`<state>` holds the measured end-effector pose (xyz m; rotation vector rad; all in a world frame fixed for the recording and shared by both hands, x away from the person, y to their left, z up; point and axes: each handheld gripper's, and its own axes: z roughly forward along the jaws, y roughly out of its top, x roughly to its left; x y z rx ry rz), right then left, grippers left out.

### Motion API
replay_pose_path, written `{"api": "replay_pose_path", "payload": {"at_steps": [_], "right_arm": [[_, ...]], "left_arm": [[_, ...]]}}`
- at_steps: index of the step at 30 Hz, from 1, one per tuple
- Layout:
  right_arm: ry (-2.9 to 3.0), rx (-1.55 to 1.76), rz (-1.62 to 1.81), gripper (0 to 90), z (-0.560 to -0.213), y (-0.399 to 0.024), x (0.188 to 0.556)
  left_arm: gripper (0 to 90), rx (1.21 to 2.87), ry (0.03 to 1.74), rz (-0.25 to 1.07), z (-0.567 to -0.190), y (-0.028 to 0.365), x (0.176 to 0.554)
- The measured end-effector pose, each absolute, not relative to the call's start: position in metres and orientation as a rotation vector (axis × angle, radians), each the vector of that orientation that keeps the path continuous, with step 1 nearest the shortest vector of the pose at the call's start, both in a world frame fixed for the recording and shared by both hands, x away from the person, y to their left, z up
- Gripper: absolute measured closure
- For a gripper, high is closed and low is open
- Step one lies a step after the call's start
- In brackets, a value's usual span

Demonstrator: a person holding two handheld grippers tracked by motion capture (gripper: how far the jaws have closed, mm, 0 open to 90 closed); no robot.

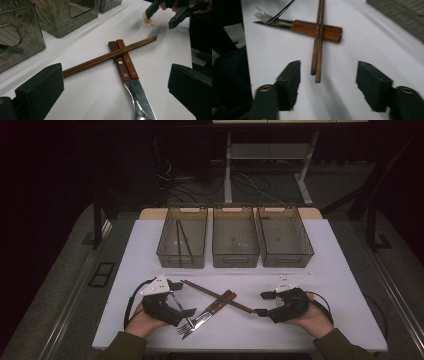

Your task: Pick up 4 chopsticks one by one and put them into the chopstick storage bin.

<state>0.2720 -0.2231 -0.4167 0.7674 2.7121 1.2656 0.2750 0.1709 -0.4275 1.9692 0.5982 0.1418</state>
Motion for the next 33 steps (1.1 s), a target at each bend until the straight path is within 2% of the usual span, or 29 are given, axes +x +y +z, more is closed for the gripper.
{"api": "replay_pose_path", "payload": {"at_steps": [12,26,33], "right_arm": [[2.722,0.765,1.276,64.4,-0.421,-0.207,0.277],[2.738,0.746,1.242,75.8,-0.426,-0.188,0.285],[2.749,0.74,1.231,76.6,-0.428,-0.186,0.286]], "left_arm": [[0.0,1.971,0.598,0.146,-0.427,0.171,0.275],[0.0,1.971,0.597,0.146,-0.427,0.171,0.275],[0.0,1.971,0.596,0.145,-0.427,0.171,0.275]]}}
